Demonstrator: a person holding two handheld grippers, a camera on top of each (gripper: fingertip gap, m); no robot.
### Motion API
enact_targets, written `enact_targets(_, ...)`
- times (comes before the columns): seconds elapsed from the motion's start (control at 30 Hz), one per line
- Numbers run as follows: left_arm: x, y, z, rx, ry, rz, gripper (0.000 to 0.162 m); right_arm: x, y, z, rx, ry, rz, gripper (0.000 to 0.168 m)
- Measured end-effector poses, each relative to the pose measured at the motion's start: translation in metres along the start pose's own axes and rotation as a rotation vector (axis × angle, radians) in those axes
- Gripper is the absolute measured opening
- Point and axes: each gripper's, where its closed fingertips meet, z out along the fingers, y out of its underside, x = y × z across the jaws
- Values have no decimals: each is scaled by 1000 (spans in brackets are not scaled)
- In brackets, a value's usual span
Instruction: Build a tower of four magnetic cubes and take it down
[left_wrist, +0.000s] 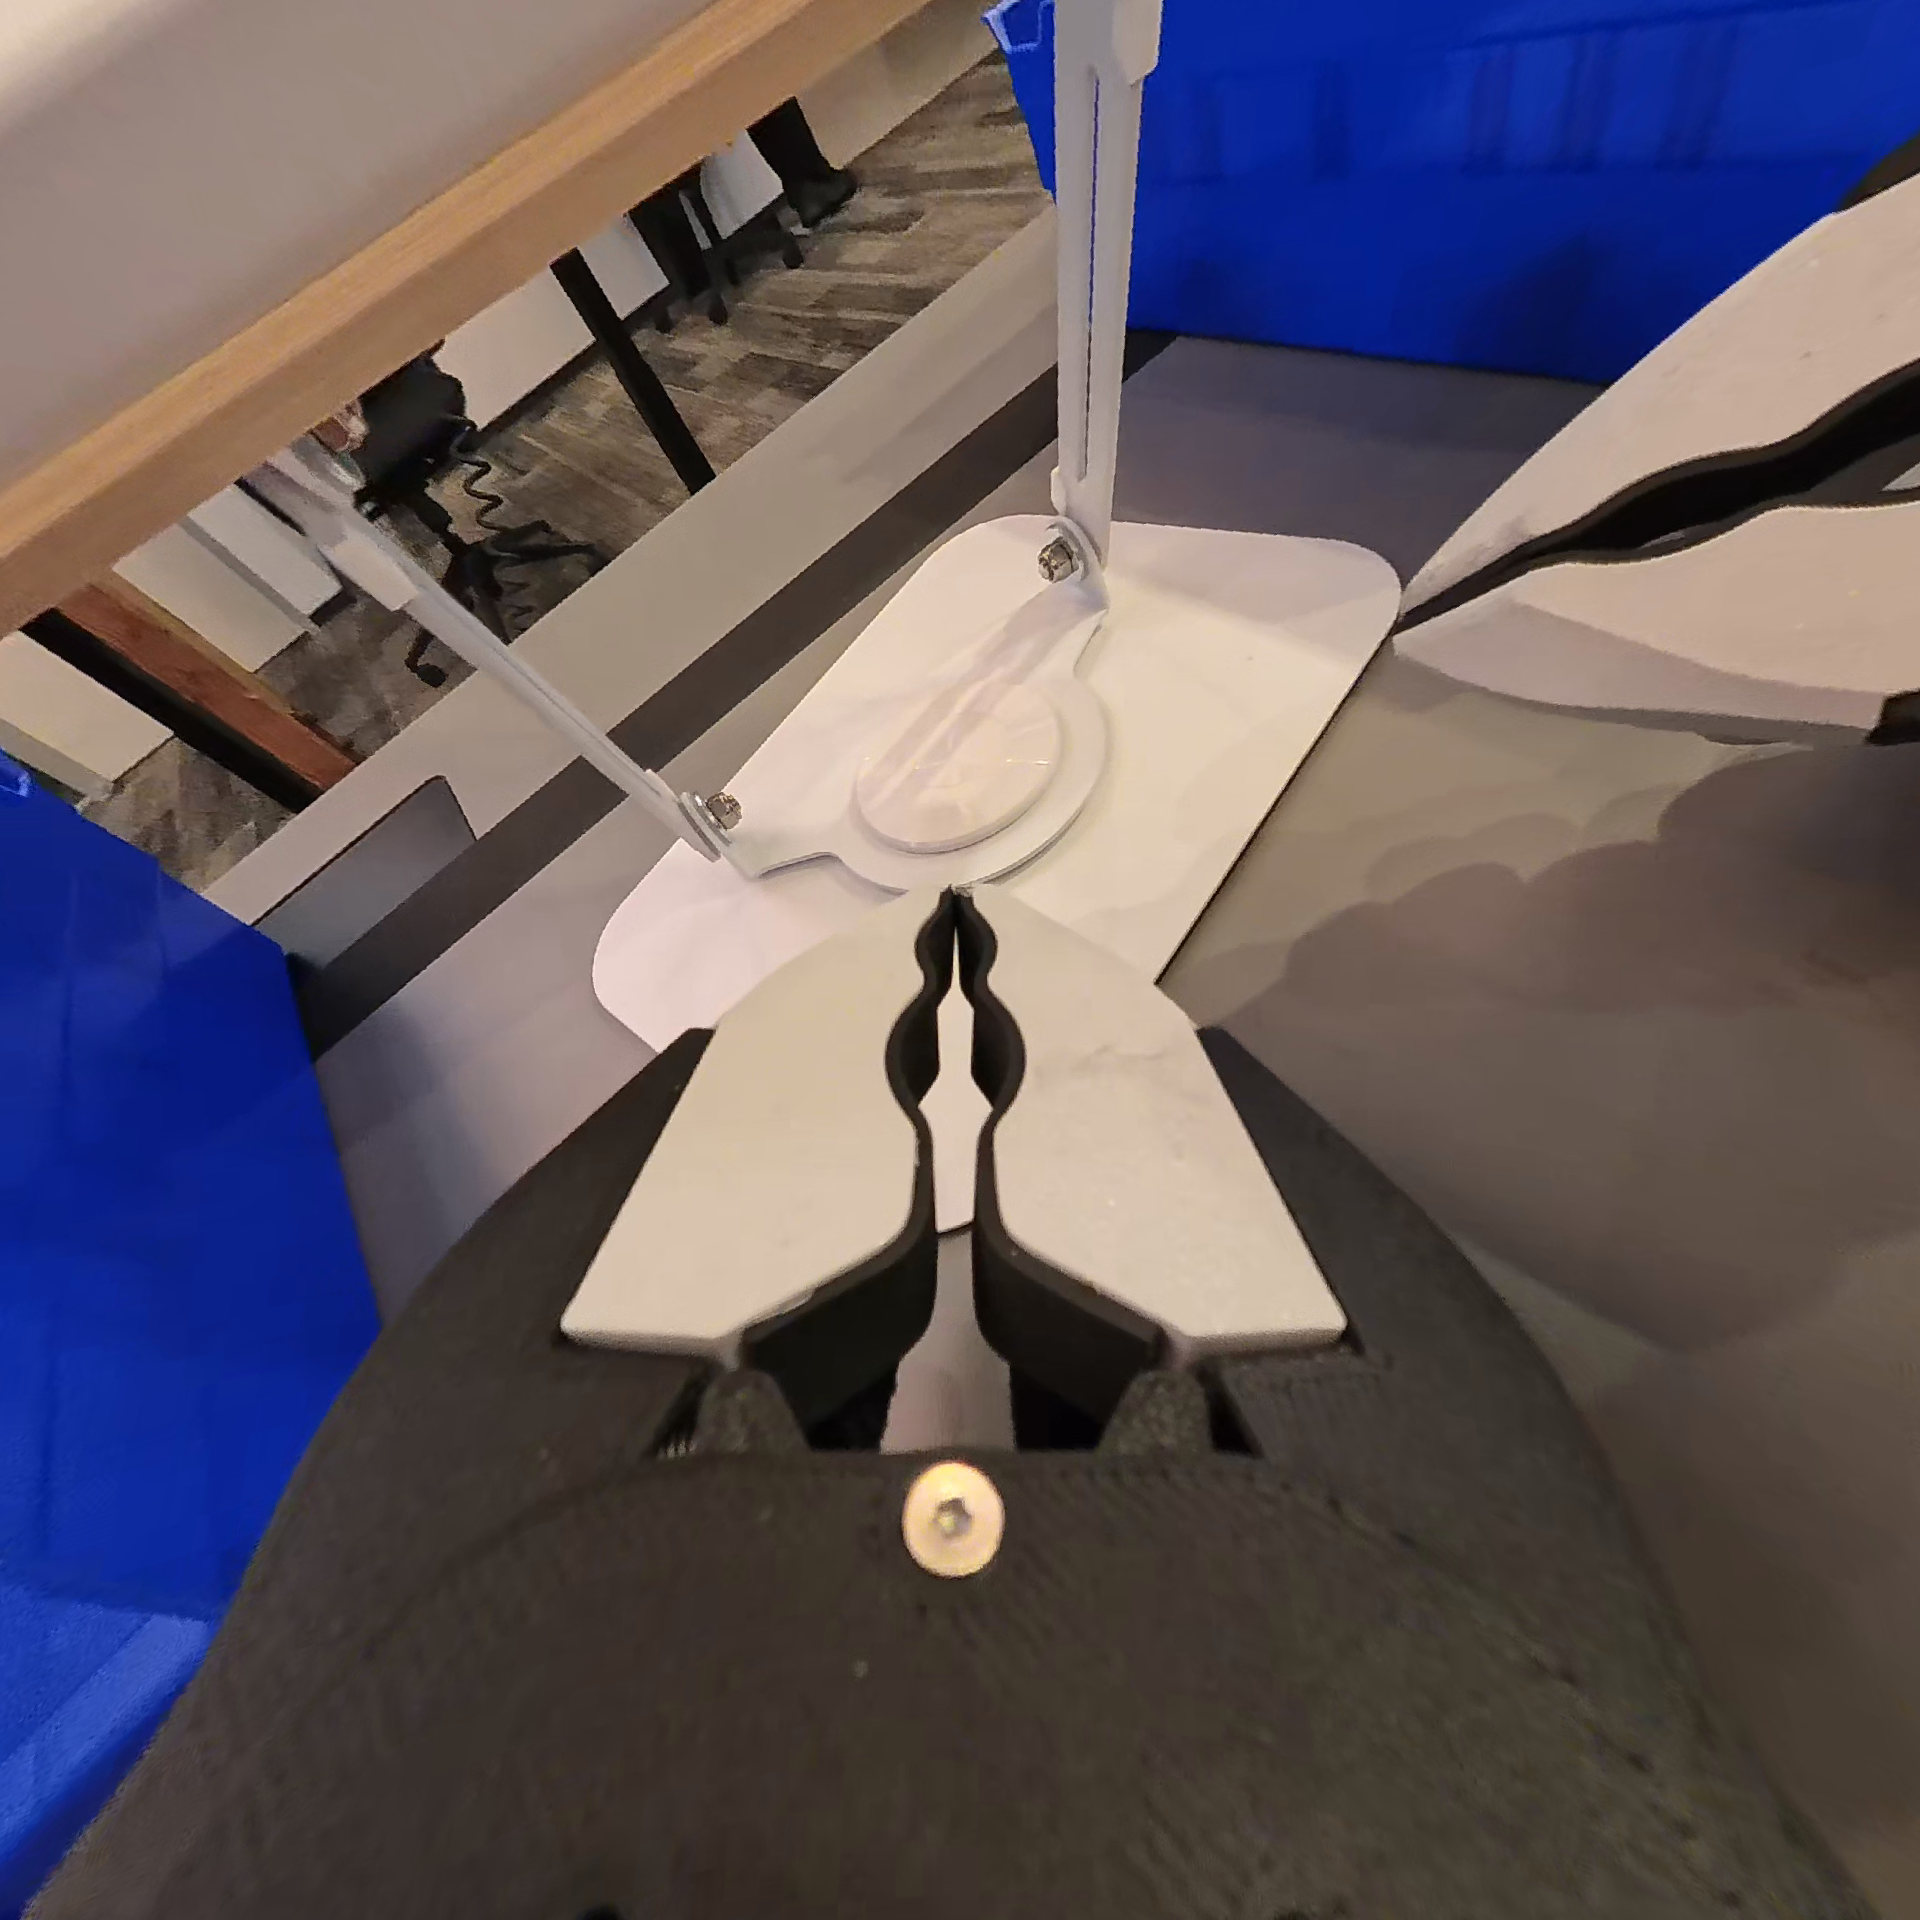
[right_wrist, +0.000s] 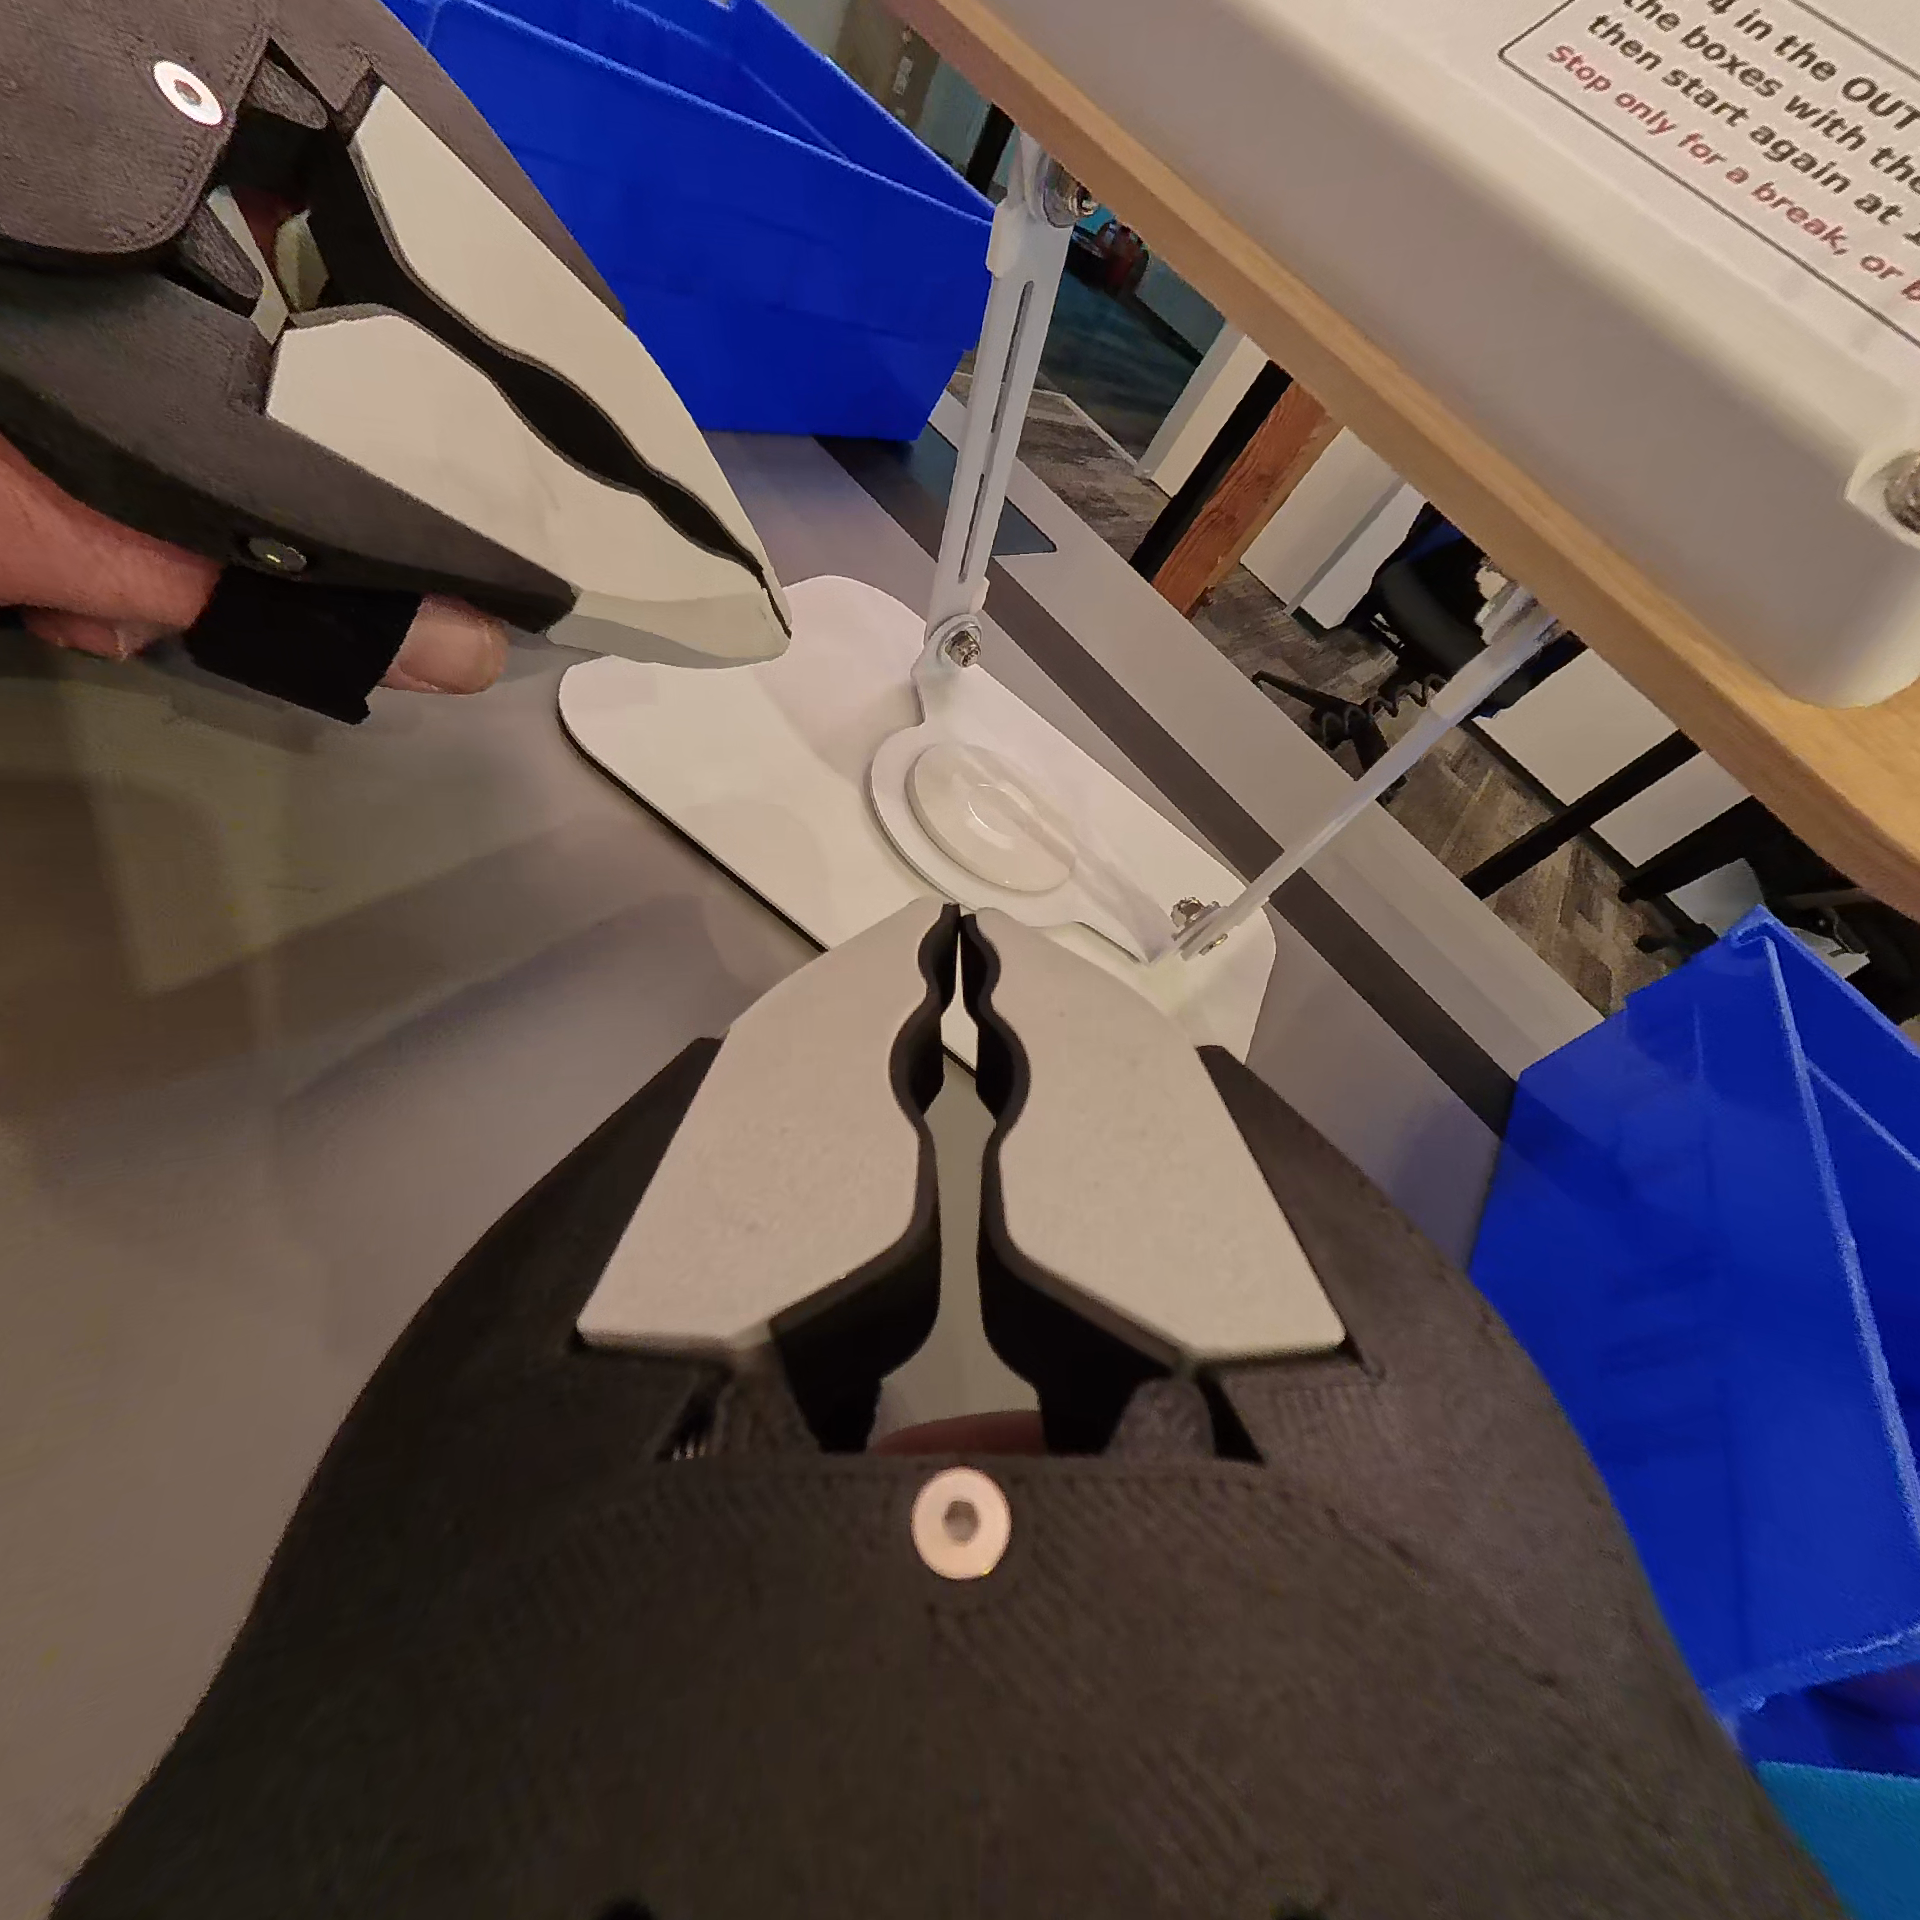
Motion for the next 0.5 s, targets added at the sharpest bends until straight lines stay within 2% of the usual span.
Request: enact_targets(0.5, 1, 1, 1, -9, 3, 17, 0, -8, 0, 0, -4, -31, -34, 3)
